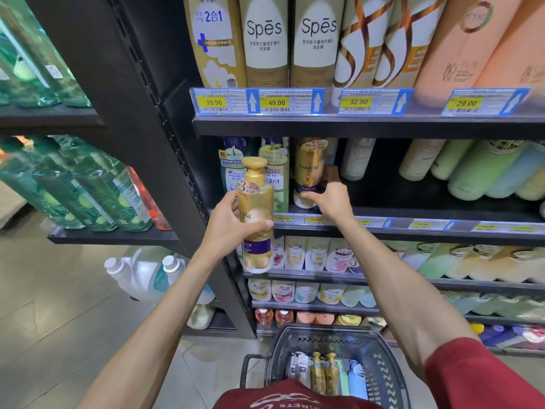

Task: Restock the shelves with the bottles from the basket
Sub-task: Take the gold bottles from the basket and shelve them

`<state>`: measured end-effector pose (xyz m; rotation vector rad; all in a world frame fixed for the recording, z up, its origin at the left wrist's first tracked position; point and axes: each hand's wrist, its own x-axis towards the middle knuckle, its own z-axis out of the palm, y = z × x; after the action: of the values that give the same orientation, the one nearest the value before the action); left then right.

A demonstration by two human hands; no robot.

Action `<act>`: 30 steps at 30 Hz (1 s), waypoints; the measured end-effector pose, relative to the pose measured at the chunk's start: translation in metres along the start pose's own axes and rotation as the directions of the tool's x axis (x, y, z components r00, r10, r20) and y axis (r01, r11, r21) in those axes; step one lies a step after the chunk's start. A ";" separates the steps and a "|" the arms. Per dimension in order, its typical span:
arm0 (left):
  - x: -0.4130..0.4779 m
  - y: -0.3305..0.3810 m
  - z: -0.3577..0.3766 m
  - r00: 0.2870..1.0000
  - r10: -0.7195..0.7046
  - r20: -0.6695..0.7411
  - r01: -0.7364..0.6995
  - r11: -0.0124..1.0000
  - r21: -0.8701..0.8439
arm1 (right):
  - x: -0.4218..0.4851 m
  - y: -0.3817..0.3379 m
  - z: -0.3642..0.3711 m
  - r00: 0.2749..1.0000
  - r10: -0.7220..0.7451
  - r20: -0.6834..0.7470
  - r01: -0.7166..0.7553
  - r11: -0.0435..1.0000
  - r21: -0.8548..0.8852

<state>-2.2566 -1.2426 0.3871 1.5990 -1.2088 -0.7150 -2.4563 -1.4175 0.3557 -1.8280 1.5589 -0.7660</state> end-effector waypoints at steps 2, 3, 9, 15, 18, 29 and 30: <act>0.000 0.000 -0.001 1.000 0.000 -0.005 0.000 1.000 0.006 | 0.002 0.000 0.001 1.000 -0.014 0.004 0.014 1.000 -0.010; 0.000 0.001 -0.001 1.000 0.003 -0.007 -0.003 1.000 0.011 | 0.003 0.000 0.001 1.000 -0.027 -0.002 0.027 1.000 -0.008; -0.003 0.002 -0.002 1.000 0.007 -0.006 -0.006 1.000 0.029 | 0.008 0.004 0.005 0.998 -0.062 -0.022 0.062 0.998 0.022; -0.007 0.005 -0.004 1.000 -0.008 -0.004 0.008 1.000 0.022 | 0.012 0.001 0.006 0.998 -0.050 -0.047 0.049 0.999 -0.022; -0.009 0.006 -0.004 1.000 -0.010 -0.007 0.010 1.000 0.022 | 0.013 0.000 0.007 0.999 -0.005 -0.043 0.002 0.998 -0.063; -0.007 0.010 0.001 1.000 -0.019 -0.012 0.020 1.000 0.021 | 0.005 0.003 -0.007 0.998 -0.069 -0.013 0.069 0.997 -0.021; -0.006 0.011 0.002 1.000 -0.019 -0.012 0.020 1.000 0.020 | 0.001 0.004 -0.010 0.998 -0.059 -0.014 0.059 0.998 -0.020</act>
<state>-2.2642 -1.2376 0.3960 1.6315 -1.1969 -0.7069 -2.4659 -1.4201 0.3592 -1.8934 1.5327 -0.7956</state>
